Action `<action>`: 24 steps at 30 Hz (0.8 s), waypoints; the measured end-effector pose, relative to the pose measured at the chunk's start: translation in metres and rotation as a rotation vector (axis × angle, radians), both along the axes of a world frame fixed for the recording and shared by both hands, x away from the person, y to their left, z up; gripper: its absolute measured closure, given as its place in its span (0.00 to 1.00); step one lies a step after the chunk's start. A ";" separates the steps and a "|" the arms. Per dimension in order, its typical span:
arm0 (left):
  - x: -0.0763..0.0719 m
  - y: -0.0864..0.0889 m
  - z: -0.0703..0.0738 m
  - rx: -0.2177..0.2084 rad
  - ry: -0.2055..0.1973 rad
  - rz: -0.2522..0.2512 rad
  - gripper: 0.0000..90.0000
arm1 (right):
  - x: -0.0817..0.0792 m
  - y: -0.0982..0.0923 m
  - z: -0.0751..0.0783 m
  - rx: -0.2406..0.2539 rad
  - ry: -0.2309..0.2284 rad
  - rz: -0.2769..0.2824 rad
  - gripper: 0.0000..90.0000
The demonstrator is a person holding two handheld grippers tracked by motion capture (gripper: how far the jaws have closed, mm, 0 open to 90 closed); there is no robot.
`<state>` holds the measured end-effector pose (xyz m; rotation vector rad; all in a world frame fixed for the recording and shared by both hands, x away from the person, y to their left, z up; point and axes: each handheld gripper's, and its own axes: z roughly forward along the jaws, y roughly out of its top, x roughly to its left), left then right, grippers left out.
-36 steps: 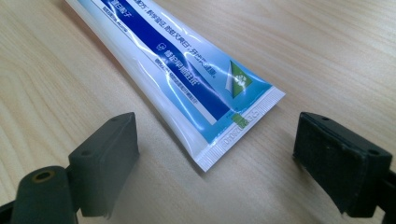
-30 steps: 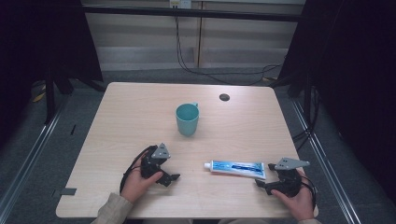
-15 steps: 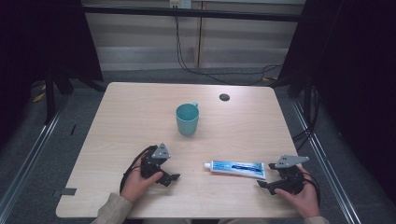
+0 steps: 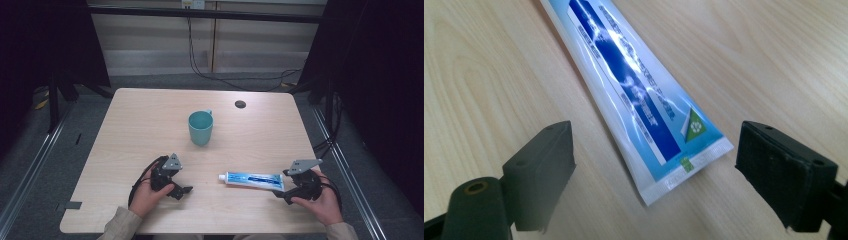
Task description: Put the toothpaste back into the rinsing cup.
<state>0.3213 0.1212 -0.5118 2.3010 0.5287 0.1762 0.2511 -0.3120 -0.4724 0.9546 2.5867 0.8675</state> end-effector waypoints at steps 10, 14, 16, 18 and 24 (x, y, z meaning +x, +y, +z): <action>0.000 0.000 0.000 0.004 -0.001 -0.002 0.00 | 0.014 0.021 0.006 -0.063 0.029 0.089 0.18; 0.000 0.000 0.000 0.006 0.000 -0.004 0.00 | 0.019 0.029 0.007 -0.101 0.042 0.122 0.19; 0.000 0.000 0.000 0.005 0.001 -0.002 0.00 | 0.021 0.031 0.008 -0.103 0.046 0.135 0.19; 0.000 0.000 0.000 0.004 0.001 -0.003 0.00 | 0.024 0.032 0.008 -0.119 0.049 0.142 0.20; 0.000 0.000 0.000 0.002 0.000 -0.004 0.00 | 0.029 0.037 0.007 -0.152 0.078 0.172 0.21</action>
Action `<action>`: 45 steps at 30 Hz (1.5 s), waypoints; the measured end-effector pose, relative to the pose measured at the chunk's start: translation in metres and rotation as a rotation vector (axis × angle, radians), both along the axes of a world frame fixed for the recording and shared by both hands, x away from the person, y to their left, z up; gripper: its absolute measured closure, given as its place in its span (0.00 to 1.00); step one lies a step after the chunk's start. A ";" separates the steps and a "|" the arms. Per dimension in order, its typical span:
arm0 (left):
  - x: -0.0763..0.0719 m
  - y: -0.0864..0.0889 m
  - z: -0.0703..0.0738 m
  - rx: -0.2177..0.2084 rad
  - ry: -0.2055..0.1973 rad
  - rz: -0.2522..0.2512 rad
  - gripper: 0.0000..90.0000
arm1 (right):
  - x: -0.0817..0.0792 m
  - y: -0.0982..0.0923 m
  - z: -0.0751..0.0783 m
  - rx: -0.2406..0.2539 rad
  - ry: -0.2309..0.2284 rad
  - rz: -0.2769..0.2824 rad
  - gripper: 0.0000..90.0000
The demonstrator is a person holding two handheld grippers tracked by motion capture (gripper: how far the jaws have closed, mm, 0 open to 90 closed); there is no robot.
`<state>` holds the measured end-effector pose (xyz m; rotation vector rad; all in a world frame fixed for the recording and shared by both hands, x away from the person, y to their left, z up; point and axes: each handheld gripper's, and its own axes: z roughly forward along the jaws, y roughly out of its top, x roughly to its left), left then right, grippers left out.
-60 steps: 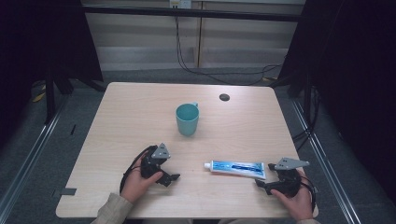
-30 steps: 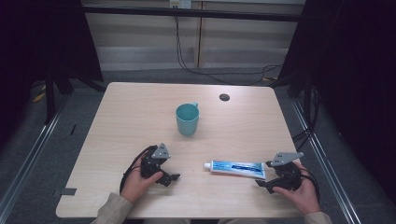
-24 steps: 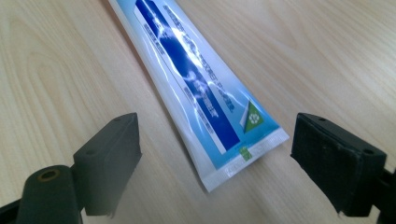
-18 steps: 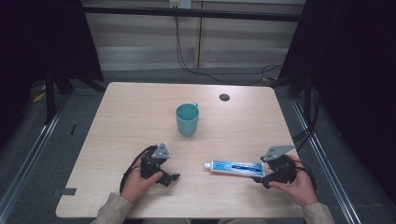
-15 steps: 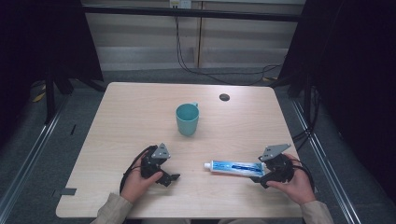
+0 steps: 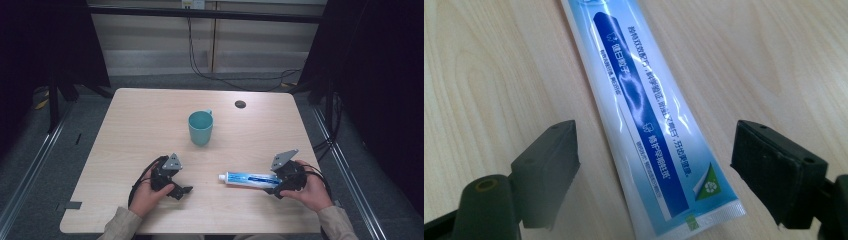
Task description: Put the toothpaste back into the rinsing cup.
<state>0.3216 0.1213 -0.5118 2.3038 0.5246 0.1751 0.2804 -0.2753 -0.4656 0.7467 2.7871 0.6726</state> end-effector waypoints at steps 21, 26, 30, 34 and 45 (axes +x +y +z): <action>0.000 0.000 0.000 -0.001 0.000 0.004 0.00 | 0.012 0.015 0.000 -0.136 0.070 0.077 0.31; 0.000 0.000 0.000 -0.001 0.000 0.003 0.00 | 0.018 0.017 0.001 -0.152 0.086 0.103 0.34; 0.000 0.000 0.000 0.001 -0.001 0.001 0.00 | 0.021 0.019 -0.001 -0.175 0.107 0.118 0.37; 0.000 0.000 0.000 0.000 0.000 0.002 0.00 | 0.023 0.021 0.000 -0.193 0.123 0.131 0.39; 0.000 0.000 0.000 -0.002 0.000 0.003 0.00 | 0.030 0.024 -0.002 -0.233 0.147 0.171 0.42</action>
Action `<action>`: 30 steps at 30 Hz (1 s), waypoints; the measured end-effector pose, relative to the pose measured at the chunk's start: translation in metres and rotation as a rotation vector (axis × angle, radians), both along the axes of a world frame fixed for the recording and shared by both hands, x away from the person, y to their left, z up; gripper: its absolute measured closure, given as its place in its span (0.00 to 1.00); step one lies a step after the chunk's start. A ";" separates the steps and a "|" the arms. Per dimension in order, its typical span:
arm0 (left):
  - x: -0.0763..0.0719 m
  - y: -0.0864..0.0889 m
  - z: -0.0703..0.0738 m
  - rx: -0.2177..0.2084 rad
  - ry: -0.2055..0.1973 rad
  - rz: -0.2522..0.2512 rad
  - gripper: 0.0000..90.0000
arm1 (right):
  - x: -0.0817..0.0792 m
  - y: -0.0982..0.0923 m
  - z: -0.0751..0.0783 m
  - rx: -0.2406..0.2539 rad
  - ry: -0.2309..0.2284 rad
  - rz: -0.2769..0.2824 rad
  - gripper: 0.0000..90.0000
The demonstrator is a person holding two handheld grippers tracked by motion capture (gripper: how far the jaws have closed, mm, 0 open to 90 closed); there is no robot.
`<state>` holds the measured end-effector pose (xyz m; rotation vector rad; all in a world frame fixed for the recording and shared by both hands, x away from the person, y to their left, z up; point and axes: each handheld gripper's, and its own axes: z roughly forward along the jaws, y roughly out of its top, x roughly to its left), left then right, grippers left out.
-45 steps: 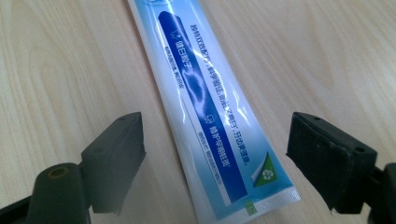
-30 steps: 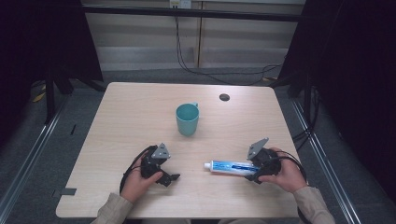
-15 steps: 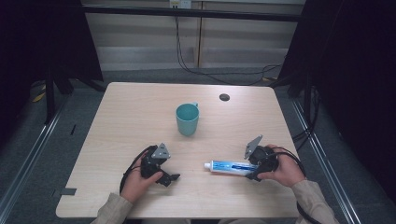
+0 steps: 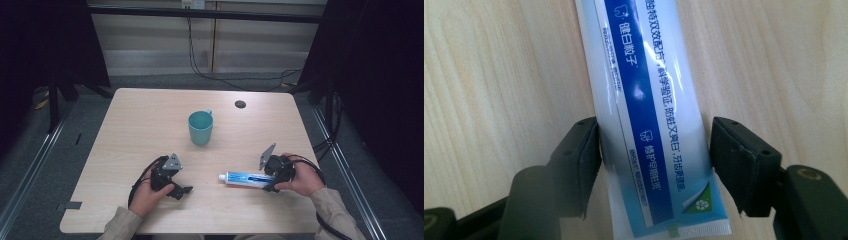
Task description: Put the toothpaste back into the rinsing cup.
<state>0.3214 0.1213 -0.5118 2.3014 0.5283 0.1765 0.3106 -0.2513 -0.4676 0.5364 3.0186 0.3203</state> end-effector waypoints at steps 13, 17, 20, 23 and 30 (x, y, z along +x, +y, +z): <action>0.000 0.000 0.000 0.005 0.002 -0.003 0.00 | 0.004 0.002 -0.002 -0.023 0.039 0.022 0.45; 0.000 0.000 0.000 0.005 0.001 -0.005 0.00 | 0.005 0.004 -0.002 -0.032 0.046 0.034 0.47; 0.000 0.000 0.000 0.006 0.000 -0.005 0.00 | 0.005 0.005 -0.002 -0.032 0.052 0.033 0.50; 0.000 0.000 0.000 0.004 0.001 -0.003 0.00 | 0.003 0.004 -0.002 -0.022 0.060 0.008 0.53; 0.000 0.000 0.000 0.005 0.001 -0.003 0.00 | -0.002 0.005 0.006 -0.015 0.027 -0.005 0.76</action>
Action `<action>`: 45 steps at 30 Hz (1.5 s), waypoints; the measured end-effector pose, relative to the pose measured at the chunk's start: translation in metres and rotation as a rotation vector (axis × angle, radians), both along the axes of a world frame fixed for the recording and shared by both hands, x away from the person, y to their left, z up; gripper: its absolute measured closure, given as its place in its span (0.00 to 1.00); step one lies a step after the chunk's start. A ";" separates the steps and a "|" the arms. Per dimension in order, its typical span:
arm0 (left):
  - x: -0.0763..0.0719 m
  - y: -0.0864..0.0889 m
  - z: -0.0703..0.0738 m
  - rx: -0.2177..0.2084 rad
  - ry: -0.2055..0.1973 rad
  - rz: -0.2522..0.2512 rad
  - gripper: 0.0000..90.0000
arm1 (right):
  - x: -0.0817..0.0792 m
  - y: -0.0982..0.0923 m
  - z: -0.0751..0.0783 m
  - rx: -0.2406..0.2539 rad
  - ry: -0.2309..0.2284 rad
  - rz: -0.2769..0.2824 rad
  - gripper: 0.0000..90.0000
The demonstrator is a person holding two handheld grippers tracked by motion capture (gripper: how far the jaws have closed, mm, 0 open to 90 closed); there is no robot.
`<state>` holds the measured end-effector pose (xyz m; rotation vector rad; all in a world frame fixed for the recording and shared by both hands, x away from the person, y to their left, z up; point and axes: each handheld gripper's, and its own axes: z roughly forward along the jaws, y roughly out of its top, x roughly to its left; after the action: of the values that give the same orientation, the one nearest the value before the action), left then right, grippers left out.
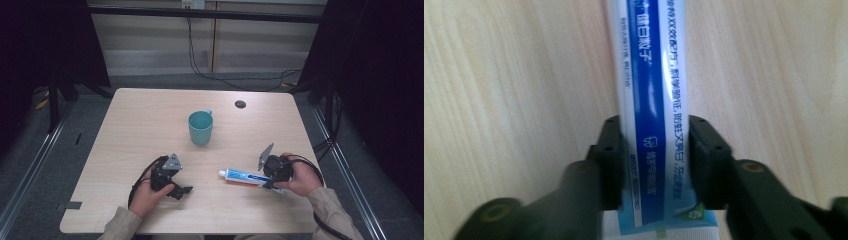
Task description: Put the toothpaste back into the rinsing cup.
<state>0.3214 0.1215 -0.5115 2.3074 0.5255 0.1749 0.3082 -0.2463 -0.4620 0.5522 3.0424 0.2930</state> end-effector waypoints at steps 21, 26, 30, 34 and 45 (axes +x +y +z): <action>0.000 0.000 0.000 -0.001 -0.001 -0.002 0.00 | -0.006 0.004 0.024 0.051 -0.093 0.006 0.84; 0.001 0.000 0.000 0.002 0.000 -0.008 0.00 | -0.005 0.008 0.029 0.055 -0.092 0.005 0.84; 0.002 0.000 0.005 0.019 0.043 -0.009 0.01 | -0.002 0.012 0.033 0.040 -0.090 0.005 0.84; 0.004 0.001 0.010 0.022 0.079 -0.016 0.09 | 0.000 0.016 0.034 0.042 -0.095 0.014 0.84; 0.007 -0.011 0.039 0.084 0.117 -0.066 0.17 | 0.004 0.031 0.042 0.039 -0.090 0.034 0.84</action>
<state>0.3287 0.1108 -0.4728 2.4242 0.5080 0.0311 0.3122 -0.2156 -0.4197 0.4764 2.9673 0.3694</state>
